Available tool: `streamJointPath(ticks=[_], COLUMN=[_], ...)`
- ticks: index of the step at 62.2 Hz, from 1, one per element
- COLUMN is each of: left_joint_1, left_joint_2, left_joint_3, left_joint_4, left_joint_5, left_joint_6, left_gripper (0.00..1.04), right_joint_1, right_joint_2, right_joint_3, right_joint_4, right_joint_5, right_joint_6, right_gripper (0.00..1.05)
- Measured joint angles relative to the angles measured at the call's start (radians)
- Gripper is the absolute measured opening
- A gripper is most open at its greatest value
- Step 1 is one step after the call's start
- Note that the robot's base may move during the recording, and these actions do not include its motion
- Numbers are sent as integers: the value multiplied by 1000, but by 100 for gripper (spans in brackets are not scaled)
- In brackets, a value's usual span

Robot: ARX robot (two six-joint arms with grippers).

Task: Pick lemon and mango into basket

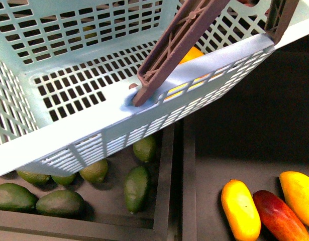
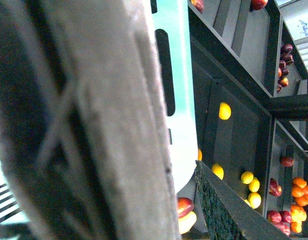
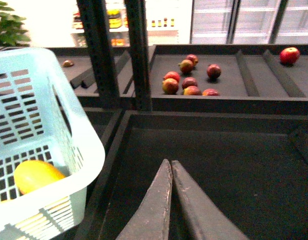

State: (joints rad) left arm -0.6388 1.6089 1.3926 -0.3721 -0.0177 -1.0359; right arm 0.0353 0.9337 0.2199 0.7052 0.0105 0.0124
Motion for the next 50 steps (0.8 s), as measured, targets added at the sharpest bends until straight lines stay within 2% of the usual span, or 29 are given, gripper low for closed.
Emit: streamJointPath(ticks=[6, 39, 50], left_joint_1=[0, 0, 0], left_joint_2=[0, 0, 0], left_joint_3=[0, 0, 0], left_joint_4=[0, 0, 0], left_joint_5=[-1, 3, -1], left_joint_6=[0, 0, 0], left_gripper=[26, 26, 26], right_joint_1=[-32, -32, -32], right_joint_2=[-58, -364, -415], right_joint_3=[-47, -175, -203], right_joint_4=[-13, -191, -197], right_joint_5=[-4, -10, -11], right_joint_6=[-3, -6, -7], right_gripper=[2, 2, 2])
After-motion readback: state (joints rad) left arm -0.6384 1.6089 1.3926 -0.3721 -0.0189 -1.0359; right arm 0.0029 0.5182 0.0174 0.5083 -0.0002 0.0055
